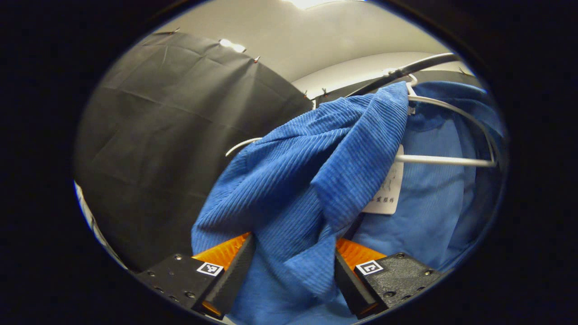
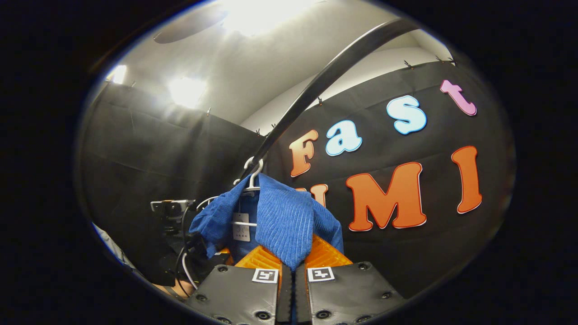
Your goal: Grasp the clothes on the hanger with both hands and then place them into the laundry hamper below.
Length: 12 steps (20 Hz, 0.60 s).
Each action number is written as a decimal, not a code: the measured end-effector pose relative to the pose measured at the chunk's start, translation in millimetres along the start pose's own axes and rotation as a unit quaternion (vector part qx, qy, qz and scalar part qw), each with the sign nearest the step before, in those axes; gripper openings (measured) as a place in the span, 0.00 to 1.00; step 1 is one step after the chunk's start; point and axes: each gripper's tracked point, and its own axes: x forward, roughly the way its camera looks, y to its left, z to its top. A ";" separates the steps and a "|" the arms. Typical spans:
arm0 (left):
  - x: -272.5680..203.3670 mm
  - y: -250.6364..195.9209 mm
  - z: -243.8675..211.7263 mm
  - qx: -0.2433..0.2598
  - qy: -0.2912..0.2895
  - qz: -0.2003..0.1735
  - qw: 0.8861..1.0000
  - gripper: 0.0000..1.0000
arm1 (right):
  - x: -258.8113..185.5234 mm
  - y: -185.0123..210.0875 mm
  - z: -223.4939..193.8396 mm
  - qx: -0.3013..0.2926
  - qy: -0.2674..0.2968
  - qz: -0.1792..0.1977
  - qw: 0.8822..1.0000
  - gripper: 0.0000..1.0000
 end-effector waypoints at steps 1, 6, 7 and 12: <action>-0.2 11.5 -9.9 0.027 0.009 -0.003 1.000 0.94 | -0.6 1.7 -0.3 -0.005 -0.001 -0.006 1.000 0.10; 0.3 31.8 0.9 0.080 0.016 -0.041 0.996 0.29 | 2.1 9.5 -14.8 -0.018 0.016 -0.021 1.000 0.10; 0.6 40.1 10.1 0.096 0.014 -0.044 0.994 0.09 | 2.5 10.3 -16.7 -0.017 0.017 -0.024 0.999 0.10; -17.9 64.4 69.5 0.021 0.024 -0.090 0.995 0.05 | 0.4 -0.4 -16.0 -0.032 0.009 -0.070 0.997 0.10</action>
